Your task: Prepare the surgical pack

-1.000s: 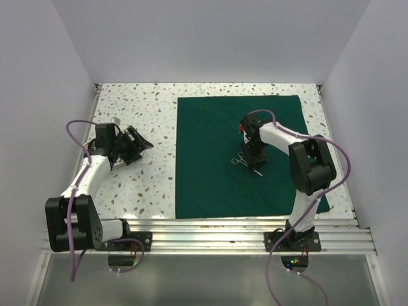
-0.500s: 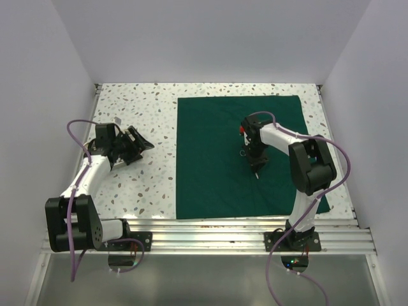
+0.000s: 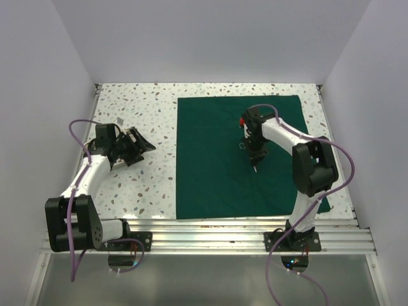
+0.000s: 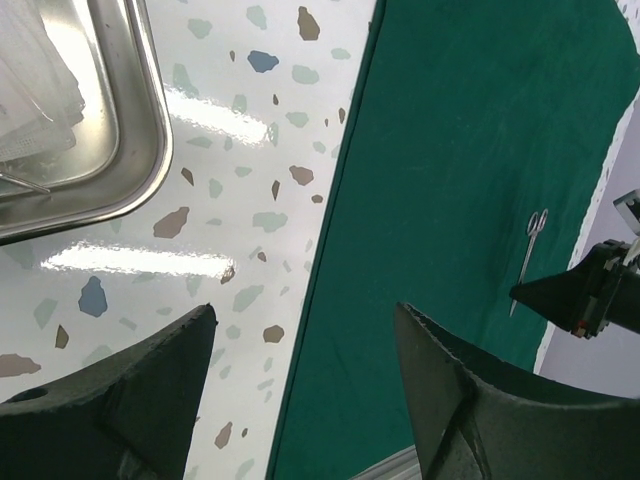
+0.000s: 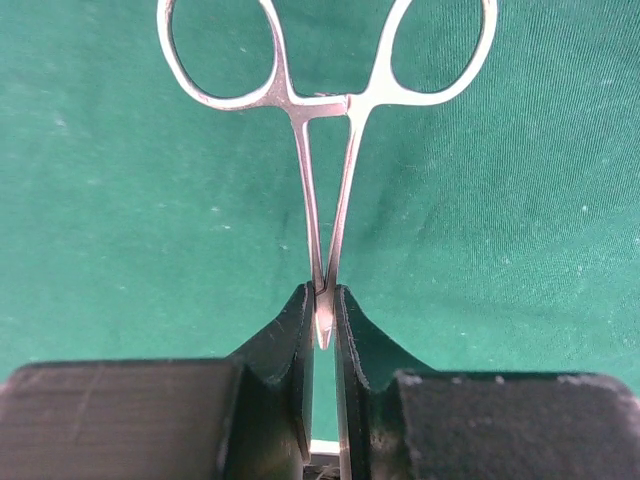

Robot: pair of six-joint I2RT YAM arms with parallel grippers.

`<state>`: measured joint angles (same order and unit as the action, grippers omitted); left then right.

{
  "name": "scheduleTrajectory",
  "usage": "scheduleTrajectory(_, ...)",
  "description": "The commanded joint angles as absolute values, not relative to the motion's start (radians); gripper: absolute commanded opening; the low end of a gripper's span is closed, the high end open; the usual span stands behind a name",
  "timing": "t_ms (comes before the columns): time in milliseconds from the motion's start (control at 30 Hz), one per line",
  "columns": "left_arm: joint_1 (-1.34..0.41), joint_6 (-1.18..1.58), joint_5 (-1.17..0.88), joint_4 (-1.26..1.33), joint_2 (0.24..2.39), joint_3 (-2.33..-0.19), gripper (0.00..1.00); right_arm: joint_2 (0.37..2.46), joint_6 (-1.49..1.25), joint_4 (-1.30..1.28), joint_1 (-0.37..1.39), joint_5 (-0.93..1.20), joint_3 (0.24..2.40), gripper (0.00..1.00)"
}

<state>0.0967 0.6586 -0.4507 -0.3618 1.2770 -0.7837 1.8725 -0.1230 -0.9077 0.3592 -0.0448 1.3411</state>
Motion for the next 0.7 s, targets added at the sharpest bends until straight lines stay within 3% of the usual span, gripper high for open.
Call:
scheduleTrajectory(0, 0.094, 0.626, -0.491, -0.371, 1.264, -0.830, 0.76, 1.824, -0.121, -0.946, 0.354, -0.017, 1.382, 0.00)
scheduleTrajectory(133, 0.087, 0.621, -0.603, -0.301, 1.264, -0.830, 0.79, 1.799, -0.123, -0.965, 0.356, 0.067, 1.426, 0.00)
scheduleTrajectory(300, 0.025, 0.716, -0.759, -0.138, 1.284, -0.793, 0.94, 1.757, -0.179, -0.937, 0.379, 0.305, 1.477, 0.00)
scheduleTrajectory(667, -0.133, 0.992, -0.838, 0.187, 1.388, -0.770, 0.88, 1.773, -0.221, -0.939, 0.667, 0.344, 1.649, 0.00)
